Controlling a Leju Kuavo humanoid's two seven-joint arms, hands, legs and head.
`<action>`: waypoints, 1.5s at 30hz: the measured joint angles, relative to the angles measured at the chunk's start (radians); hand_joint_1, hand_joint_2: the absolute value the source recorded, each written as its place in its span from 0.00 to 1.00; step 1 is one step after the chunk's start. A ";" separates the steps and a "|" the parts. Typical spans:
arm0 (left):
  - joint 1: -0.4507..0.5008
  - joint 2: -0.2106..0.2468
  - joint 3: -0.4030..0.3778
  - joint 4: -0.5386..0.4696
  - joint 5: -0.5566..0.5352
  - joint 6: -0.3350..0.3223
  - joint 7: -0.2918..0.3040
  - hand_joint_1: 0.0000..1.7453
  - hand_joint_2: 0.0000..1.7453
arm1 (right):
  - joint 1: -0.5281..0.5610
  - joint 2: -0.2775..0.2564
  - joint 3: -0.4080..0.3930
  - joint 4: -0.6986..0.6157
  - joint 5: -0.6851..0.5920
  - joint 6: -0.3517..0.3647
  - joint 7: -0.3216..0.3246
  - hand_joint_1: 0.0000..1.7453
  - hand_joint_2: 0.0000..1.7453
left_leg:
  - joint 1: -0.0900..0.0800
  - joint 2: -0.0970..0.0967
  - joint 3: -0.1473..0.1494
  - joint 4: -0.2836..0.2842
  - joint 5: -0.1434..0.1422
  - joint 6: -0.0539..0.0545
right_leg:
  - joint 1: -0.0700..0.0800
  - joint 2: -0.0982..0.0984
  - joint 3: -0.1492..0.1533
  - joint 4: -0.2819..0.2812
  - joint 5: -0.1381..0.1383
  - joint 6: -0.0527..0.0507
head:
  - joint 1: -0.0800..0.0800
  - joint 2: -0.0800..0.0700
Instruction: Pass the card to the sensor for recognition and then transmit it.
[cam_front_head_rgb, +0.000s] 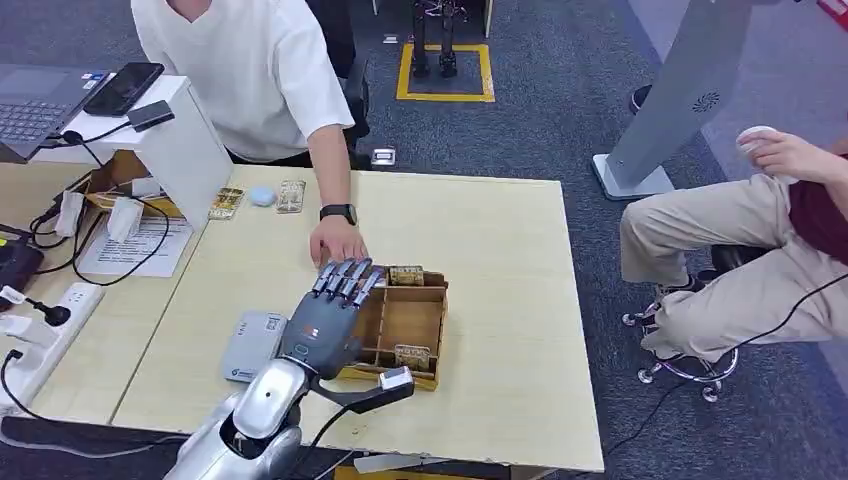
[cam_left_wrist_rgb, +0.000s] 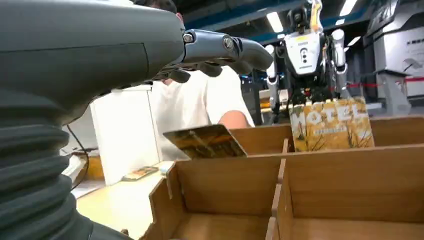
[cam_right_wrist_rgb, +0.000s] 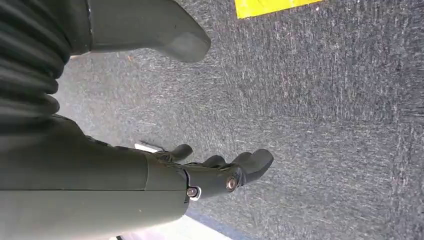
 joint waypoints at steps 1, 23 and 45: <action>-0.002 -0.003 0.000 0.007 0.000 0.004 0.007 0.00 1.00 | 0.000 0.000 0.000 0.000 0.000 0.000 0.000 0.00 1.00 | 0.000 0.000 0.000 0.000 0.000 0.000 | 0.000 0.000 0.000 0.000 0.000 0.000 | 0.000 0.000; 0.020 -0.058 0.086 0.021 -0.123 0.119 0.145 0.00 1.00 | 0.001 0.010 0.000 0.000 -0.014 0.000 0.006 0.00 1.00 | 0.000 0.000 0.000 0.000 0.000 0.000 | 0.000 0.000 0.000 0.000 0.000 0.000 | 0.000 0.000; 0.019 -0.066 0.099 0.050 -0.140 0.072 0.120 0.00 1.00 | -0.002 0.010 0.000 0.000 -0.010 0.000 0.012 0.00 1.00 | 0.000 0.000 0.000 0.000 0.000 0.000 | 0.000 0.000 0.000 0.000 0.000 0.000 | 0.000 0.000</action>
